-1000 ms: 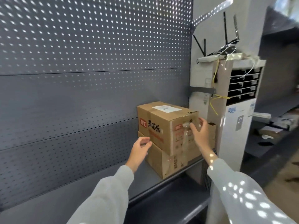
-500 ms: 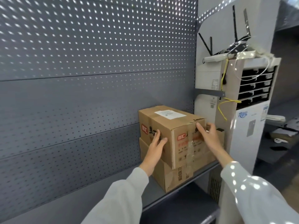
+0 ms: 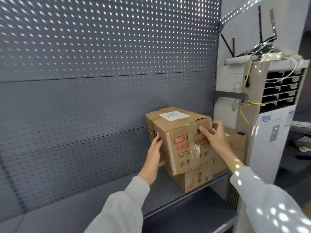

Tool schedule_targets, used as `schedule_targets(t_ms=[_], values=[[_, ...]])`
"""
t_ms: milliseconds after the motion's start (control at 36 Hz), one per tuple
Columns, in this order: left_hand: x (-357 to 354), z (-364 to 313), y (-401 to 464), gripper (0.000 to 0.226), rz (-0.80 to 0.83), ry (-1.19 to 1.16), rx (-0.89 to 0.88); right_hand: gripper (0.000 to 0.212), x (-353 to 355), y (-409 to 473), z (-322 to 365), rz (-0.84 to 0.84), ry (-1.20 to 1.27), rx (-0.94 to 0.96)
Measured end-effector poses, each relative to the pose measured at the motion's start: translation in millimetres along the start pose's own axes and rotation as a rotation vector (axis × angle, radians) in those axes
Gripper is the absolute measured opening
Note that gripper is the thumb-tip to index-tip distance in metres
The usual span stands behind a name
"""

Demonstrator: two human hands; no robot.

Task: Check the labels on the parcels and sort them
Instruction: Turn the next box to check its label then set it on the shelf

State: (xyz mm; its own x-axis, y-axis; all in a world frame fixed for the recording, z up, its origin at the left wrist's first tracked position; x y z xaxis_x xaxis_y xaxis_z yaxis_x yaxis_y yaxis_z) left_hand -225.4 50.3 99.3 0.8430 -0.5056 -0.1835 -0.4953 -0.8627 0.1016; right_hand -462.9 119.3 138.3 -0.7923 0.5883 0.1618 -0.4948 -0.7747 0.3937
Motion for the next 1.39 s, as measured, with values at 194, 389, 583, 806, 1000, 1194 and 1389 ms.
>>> schedule_targets(t_ms=[194,389,583,806,1000,1194,1389], values=[[67,-17,-48,0.044,-0.080,-0.006,-0.044,0.056,-69,-41,32,0.033,0.022,0.037],[144,-25,-102,0.041,-0.170,0.005,-0.021,0.061,-151,-91,45,0.103,0.123,0.004],[219,-26,-164,0.038,-0.253,-0.017,0.022,0.060,-226,-155,52,0.178,0.190,-0.020],[287,-19,-232,0.037,-0.347,0.010,0.063,0.060,-300,-225,48,0.208,0.196,-0.055],[337,-6,-285,0.037,-0.412,-0.020,0.104,0.059,-356,-280,43,0.248,0.245,-0.108],[373,6,-320,0.039,-0.428,0.033,0.154,0.062,-395,-318,31,0.303,0.256,-0.169],[383,21,-336,0.046,-0.444,0.036,0.184,0.063,-409,-339,21,0.364,0.228,-0.191]])
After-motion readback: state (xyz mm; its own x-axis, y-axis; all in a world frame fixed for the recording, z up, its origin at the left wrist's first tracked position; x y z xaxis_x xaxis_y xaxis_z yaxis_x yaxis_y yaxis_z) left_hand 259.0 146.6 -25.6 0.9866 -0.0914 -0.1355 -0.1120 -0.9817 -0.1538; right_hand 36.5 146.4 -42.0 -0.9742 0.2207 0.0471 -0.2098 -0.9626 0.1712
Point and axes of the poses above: each hand's wrist, its own y-axis towards the middle knuckle, its own x-axis out of the back of the hand, z = x × y, the point moved 3 cm from there along y, towards the middle knuckle, and after that the axes turned 5 degrees about z, right-handed, at the moved point
